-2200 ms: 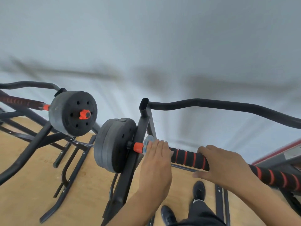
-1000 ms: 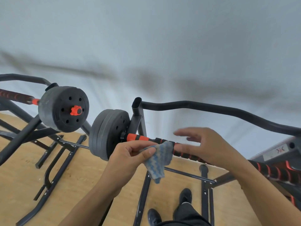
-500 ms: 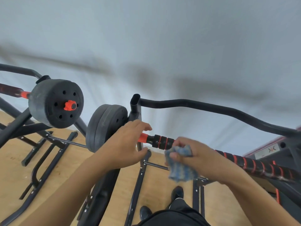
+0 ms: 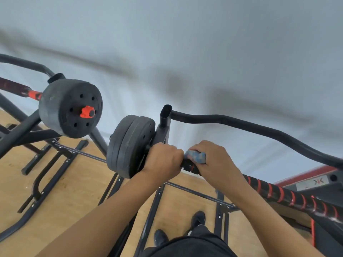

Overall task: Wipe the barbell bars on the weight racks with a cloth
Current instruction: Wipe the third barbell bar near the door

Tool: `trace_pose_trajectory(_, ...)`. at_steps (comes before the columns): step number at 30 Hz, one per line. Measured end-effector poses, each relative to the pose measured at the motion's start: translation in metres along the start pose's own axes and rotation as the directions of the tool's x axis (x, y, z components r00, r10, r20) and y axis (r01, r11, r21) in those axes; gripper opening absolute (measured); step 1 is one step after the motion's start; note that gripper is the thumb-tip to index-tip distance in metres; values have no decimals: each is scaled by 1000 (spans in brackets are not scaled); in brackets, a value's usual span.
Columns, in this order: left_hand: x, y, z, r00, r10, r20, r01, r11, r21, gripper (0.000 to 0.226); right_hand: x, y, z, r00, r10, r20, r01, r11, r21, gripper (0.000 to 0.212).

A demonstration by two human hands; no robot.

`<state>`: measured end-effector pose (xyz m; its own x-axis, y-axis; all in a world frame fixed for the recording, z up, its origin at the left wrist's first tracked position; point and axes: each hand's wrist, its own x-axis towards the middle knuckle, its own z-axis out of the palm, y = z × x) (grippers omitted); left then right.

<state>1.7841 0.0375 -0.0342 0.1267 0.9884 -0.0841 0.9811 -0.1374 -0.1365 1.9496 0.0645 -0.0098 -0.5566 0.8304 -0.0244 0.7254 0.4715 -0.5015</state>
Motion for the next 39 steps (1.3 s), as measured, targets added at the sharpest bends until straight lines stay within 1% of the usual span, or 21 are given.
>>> trace_pose_trajectory(3, 6, -4, 0, 999, 36, 27, -36, 999, -6, 37, -12, -4, 5, 992, -116, -47, 113, 992, -59, 26)
trace_pose_trajectory(6, 13, -6, -8, 996, 78, 45, -77, 997, -25, 38, -12, 0, -5, 993, -107, 39, 110, 991, -75, 25)
trace_pose_trajectory(7, 15, -8, -10, 994, 88, 61, -86, 996, -31, 35, -8, 2, -10, 994, -94, 48, 98, 992, -85, 23)
trace_pose_trajectory(10, 18, -12, -11, 992, 111, 67, -105, 990, -89, 14, 13, 11, -23, 997, -21, -80, 16, 998, -68, 12)
trace_pose_trajectory(11, 17, -11, -9, 993, 109, 52, -104, 989, -102, 10, 18, 11, -23, 997, -8, -72, 3, 997, -74, 12)
trace_pose_trajectory(13, 17, -7, -7, 995, 90, 44, -85, 993, -87, 8, 18, 10, -17, 1000, -29, 7, 30, 994, -104, 17)
trace_pose_trajectory(14, 18, -6, -6, 995, 80, 52, -76, 995, -72, 8, 15, 8, -13, 999, -44, 22, 46, 993, -111, 18)
trace_pose_trajectory(16, 21, -6, -6, 996, 74, 59, -71, 996, -49, 11, 5, 7, -8, 995, -96, -28, 91, 984, -155, 17)
trace_pose_trajectory(18, 25, -6, -6, 995, 75, 62, -73, 996, -43, 16, -6, 9, -2, 985, -153, -79, 138, 975, -175, 24)
trace_pose_trajectory(19, 27, -6, -6, 995, 74, 64, -71, 997, -44, 19, -12, 11, 0, 981, -180, -77, 166, 973, -158, 29)
trace_pose_trajectory(22, 29, -6, -7, 994, 62, 87, -57, 996, -66, 29, -25, 11, 6, 974, -225, 9, 225, 970, -91, 41)
trace_pose_trajectory(23, 30, -6, -9, 994, 59, 94, -52, 996, -76, 27, -22, 12, 2, 978, -205, -33, 202, 977, -61, 39)
trace_pose_trajectory(25, 30, -7, -10, 993, 54, 103, -43, 993, -109, 15, -3, 17, -11, 981, -113, -155, 117, 993, 14, 25)
trace_pose_trajectory(26, 30, -8, -9, 993, 54, 109, -40, 992, -122, 14, 7, 19, -17, 985, -72, -159, 76, 997, 18, 19)
trace_pose_trajectory(27, 29, -8, -10, 992, 55, 112, -41, 992, -123, 14, 13, 21, -18, 991, -45, -122, 44, 999, -6, 16)
trace_pose_trajectory(29, 29, -8, -10, 992, 56, 116, -42, 992, -118, 15, 11, 22, -11, 998, -33, -55, 31, 999, -35, 17)
trace_pose_trajectory(32, 30, -8, -11, 990, 52, 131, -38, 994, -105, 16, -13, 20, -3, 988, -133, -72, 131, 991, -36, 22)
trace_pose_trajectory(34, 33, -9, -12, 988, 53, 147, -38, 994, -102, 14, -13, 21, -9, 979, -185, -86, 181, 982, -49, 20)
trace_pose_trajectory(36, 36, -11, -14, 982, 66, 179, -45, 992, -116, 15, 5, 22, -14, 970, -221, -99, 208, 970, -124, 17)
trace_pose_trajectory(38, 41, -12, -15, 967, 81, 241, -41, 985, -166, 17, 24, 20, -15, 970, -241, -36, 225, 941, -252, 19)
trace_pose_trajectory(39, 44, -12, -15, 955, 91, 283, -37, 981, -192, 17, 28, 18, -15, 972, -234, -7, 224, 938, -266, 18)
